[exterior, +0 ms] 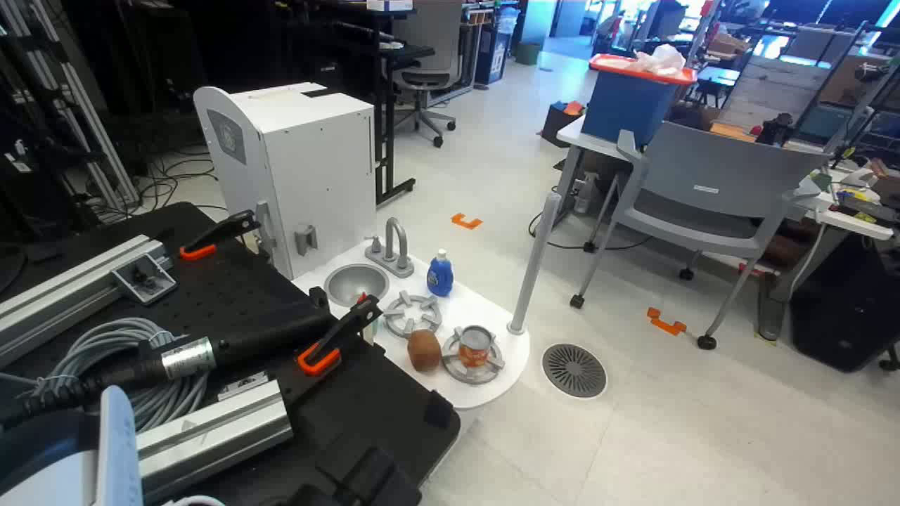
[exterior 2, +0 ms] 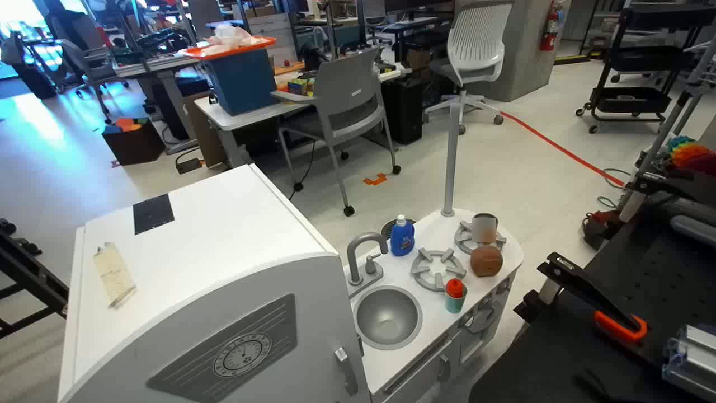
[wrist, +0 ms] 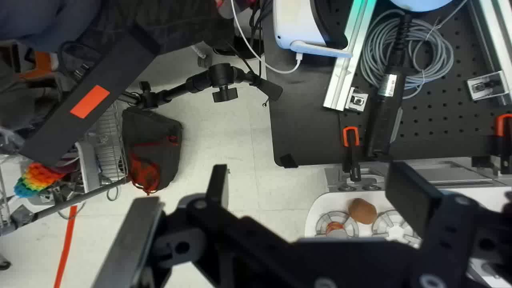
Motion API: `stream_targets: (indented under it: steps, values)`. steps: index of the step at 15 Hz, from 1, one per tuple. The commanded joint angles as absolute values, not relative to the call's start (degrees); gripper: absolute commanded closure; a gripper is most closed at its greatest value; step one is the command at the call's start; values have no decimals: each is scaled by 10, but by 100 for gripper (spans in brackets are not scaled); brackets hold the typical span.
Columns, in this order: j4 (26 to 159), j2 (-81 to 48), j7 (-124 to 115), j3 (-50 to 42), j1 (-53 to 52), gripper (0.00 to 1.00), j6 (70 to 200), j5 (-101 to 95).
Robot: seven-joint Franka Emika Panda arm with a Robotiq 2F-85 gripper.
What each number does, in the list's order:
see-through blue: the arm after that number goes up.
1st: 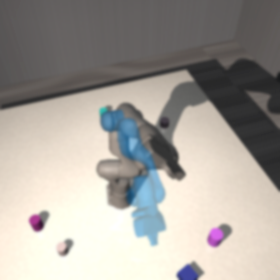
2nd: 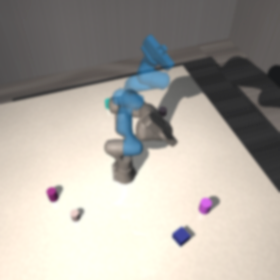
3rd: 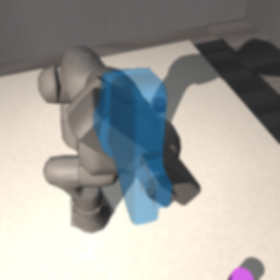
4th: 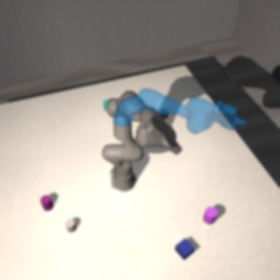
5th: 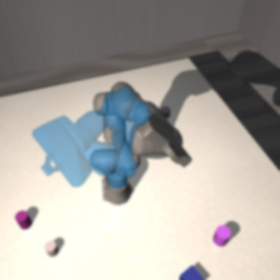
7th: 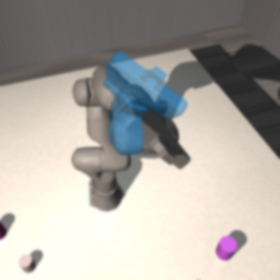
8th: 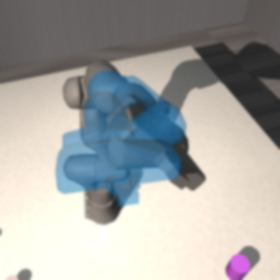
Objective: Remove the orange object from the cup and put it on the stove
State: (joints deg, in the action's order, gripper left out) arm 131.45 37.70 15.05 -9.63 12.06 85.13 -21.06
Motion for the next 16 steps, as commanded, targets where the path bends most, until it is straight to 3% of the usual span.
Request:
stream_targets:
  steps: [1,10,16]
  values:
    - [1312,379,143,-109,103,0,847,-217]
    - [1321,367,99,-92,99,0,858,-210]
    - [1379,255,-89,-33,62,0,1021,-159]
